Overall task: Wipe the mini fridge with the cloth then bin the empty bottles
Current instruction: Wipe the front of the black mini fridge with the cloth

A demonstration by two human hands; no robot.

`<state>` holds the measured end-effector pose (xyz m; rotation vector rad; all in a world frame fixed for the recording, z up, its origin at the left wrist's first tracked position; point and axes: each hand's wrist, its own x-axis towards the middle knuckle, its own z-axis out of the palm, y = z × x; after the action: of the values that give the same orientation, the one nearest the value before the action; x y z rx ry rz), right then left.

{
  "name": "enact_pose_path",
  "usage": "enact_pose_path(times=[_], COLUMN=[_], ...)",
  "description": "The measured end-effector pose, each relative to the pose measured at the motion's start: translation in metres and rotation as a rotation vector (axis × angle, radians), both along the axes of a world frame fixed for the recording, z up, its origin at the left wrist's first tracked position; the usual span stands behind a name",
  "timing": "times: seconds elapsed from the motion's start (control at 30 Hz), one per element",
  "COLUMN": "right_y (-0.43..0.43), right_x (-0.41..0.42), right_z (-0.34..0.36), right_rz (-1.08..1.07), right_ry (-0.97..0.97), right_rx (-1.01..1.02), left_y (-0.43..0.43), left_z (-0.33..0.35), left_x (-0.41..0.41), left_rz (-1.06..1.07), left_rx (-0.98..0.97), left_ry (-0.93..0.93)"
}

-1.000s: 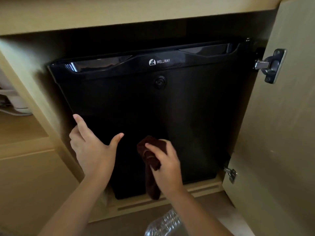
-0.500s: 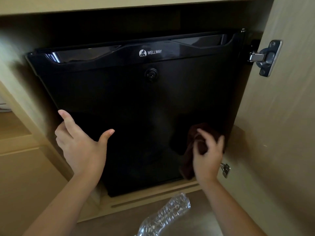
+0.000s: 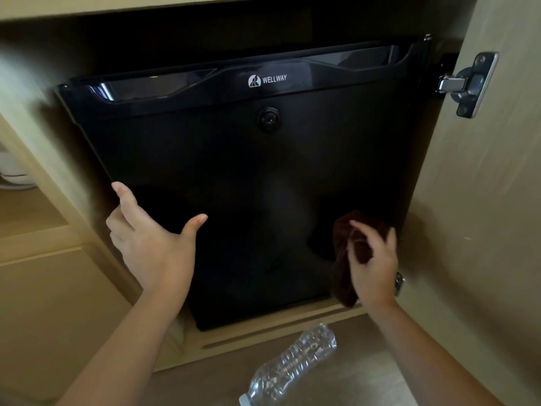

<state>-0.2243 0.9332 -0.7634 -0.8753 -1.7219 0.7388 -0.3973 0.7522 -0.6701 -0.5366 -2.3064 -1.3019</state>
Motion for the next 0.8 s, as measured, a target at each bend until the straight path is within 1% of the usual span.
enact_pose_path(times=[0.07, 0.17, 0.27, 0.3, 0.4, 0.5, 0.57, 0.67, 0.73, 0.8], right_y=[0.003, -0.002, -0.015, -0.021, -0.050, -0.084, -0.104, -0.131, -0.149, -0.164], right_x=[0.004, -0.003, -0.018, -0.023, -0.043, -0.070, -0.091, -0.117, -0.131, -0.136], right_z=[0.001, -0.001, 0.000, 0.001, 0.000, -0.010, -0.019, -0.029, -0.037, -0.044], right_rz=[-0.078, -0.107, -0.165, -0.178, -0.162, -0.142, -0.165, -0.183, -0.130, -0.014], right_ry=[0.035, 0.083, 0.152, 0.160, 0.106, 0.129, 0.181, 0.248, 0.243, 0.202], right_rx=[-0.029, -0.051, -0.147, -0.173, -0.176, -0.215, -0.197, -0.088, -0.056, -0.032], left_y=[-0.003, -0.010, -0.019, -0.021, -0.030, -0.040, -0.045, -0.049, -0.050, -0.050], left_z=[-0.001, -0.004, -0.009, -0.011, -0.018, -0.029, -0.038, -0.047, -0.053, -0.059], left_x=[-0.002, -0.006, -0.010, -0.011, -0.014, -0.021, -0.025, -0.029, -0.032, -0.034], left_rz=[-0.014, -0.073, -0.145, -0.165, -0.224, -0.310, -0.370, -0.395, -0.389, -0.373], left_rx=[0.005, 0.010, -0.017, -0.031, -0.084, -0.144, -0.163, -0.176, -0.183, -0.206], left_ry=[-0.002, 0.009, 0.049, 0.064, 0.105, 0.126, 0.136, 0.169, 0.198, 0.221])
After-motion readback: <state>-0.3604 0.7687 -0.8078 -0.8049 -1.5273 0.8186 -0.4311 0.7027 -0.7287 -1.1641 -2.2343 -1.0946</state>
